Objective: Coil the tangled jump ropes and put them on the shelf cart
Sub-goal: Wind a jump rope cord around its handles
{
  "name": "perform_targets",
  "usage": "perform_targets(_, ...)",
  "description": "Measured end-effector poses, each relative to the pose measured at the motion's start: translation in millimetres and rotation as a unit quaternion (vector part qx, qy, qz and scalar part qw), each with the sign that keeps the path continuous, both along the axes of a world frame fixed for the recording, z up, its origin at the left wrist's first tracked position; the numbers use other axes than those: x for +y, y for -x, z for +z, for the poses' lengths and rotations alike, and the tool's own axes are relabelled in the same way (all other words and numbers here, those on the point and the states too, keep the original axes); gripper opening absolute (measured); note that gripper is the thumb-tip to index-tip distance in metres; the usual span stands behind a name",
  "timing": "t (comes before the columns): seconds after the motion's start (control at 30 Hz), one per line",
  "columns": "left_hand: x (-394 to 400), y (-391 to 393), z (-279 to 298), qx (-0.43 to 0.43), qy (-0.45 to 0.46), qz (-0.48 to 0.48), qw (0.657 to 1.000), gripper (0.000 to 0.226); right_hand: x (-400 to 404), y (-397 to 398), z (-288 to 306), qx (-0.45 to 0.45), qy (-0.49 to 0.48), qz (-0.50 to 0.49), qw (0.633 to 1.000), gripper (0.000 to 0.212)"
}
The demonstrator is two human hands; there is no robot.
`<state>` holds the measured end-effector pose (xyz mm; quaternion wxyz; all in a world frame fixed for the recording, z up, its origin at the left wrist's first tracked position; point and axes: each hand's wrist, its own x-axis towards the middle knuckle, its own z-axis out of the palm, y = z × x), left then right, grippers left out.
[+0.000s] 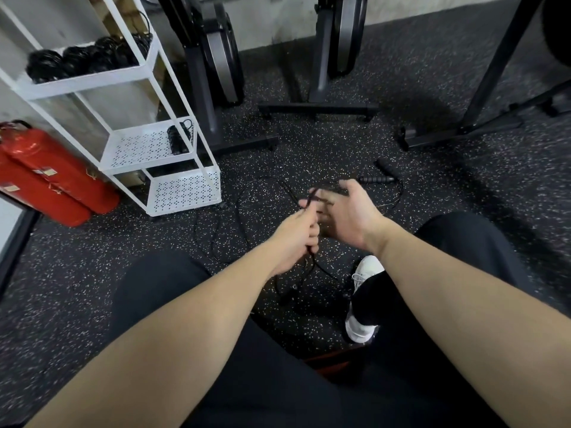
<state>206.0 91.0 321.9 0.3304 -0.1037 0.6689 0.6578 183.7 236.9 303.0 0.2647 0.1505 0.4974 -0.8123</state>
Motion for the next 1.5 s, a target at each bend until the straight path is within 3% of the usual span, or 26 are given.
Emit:
perform_targets(0.13, 4, 16, 21, -0.057, -0.127, 0.110, 0.984, 0.039, 0, -13, -8, 0.032, -0.112, 0.162, 0.980, 0.037)
perform_targets(0.2, 2, 25, 26, -0.079, -0.169, 0.165, 0.968, 0.042, 1, -17, -14, 0.029, -0.165, 0.245, 0.955, 0.052)
perform_targets(0.27, 0, 32, 30, -0.103, -0.200, 0.206, 0.952, 0.044, -1, -19, -17, 0.062, -0.232, 0.356, 0.903, 0.057)
perform_targets(0.33, -3, 36, 30, -0.108, -0.216, 0.220, 0.945, 0.045, -5, -20, -16, 0.109, -0.336, 0.403, 0.845, 0.031)
perform_targets(0.37, -4, 36, 31, -0.104, -0.211, 0.221, 0.947, 0.044, -7, -21, -12, 0.113, -0.371, 0.402, 0.829, 0.036)
perform_targets(0.43, -5, 35, 31, -0.070, -0.171, 0.211, 0.960, 0.044, -12, -22, -8, 0.092, -0.381, 0.356, 0.848, 0.062)
perform_targets(0.53, -10, 32, 23, 0.004, -0.051, 0.137, 0.989, 0.060, -22, -21, -6, 0.079, -0.292, 0.236, 0.923, 0.057)
perform_targets(0.63, -12, 19, 2, 0.051, 0.053, 0.050, 0.996, 0.072, -27, -13, 2, 0.054, -0.140, 0.083, 0.985, 0.051)
perform_targets(0.77, -23, -3, -18, 0.029, 0.089, -0.071, 0.993, 0.080, -20, -4, 15, 0.016, 0.026, 0.001, 1.000, 0.056)
perform_targets(0.83, -28, -7, -25, 0.026, 0.136, -0.170, 0.976, 0.091, -13, -1, 19, -0.003, 0.097, -0.047, 0.994, 0.056)
perform_targets(0.9, -32, -7, -34, 0.072, 0.210, -0.238, 0.946, 0.058, -9, 0, 21, -0.024, 0.137, -0.100, 0.985, 0.054)
perform_targets(0.97, -32, -5, -38, 0.093, 0.221, -0.231, 0.943, 0.026, -8, 2, 21, -0.031, 0.102, -0.121, 0.987, 0.053)
perform_targets(1.03, -30, -4, -33, 0.089, 0.207, -0.203, 0.953, 0.027, -6, -1, 20, -0.017, 0.006, -0.080, 0.997, 0.059)
perform_targets(1.17, -27, 5, -20, 0.085, 0.145, -0.125, 0.978, 0.025, -4, -13, 7, 0.016, -0.160, 0.136, 0.978, 0.091)
perform_targets(1.27, -25, 7, -14, 0.075, 0.089, -0.062, 0.991, 0.018, -7, -22, 1, 0.037, -0.228, 0.236, 0.944, 0.074)
perform_targets(1.4, -29, 11, -9, 0.052, 0.020, 0.017, 0.998, 0.022, -6, -27, 4, 0.072, -0.272, 0.293, 0.914, 0.079)
perform_targets(1.5, -30, 14, -8, 0.038, -0.041, 0.090, 0.994, 0.020, -8, -27, -2, 0.103, -0.323, 0.309, 0.889, 0.050)
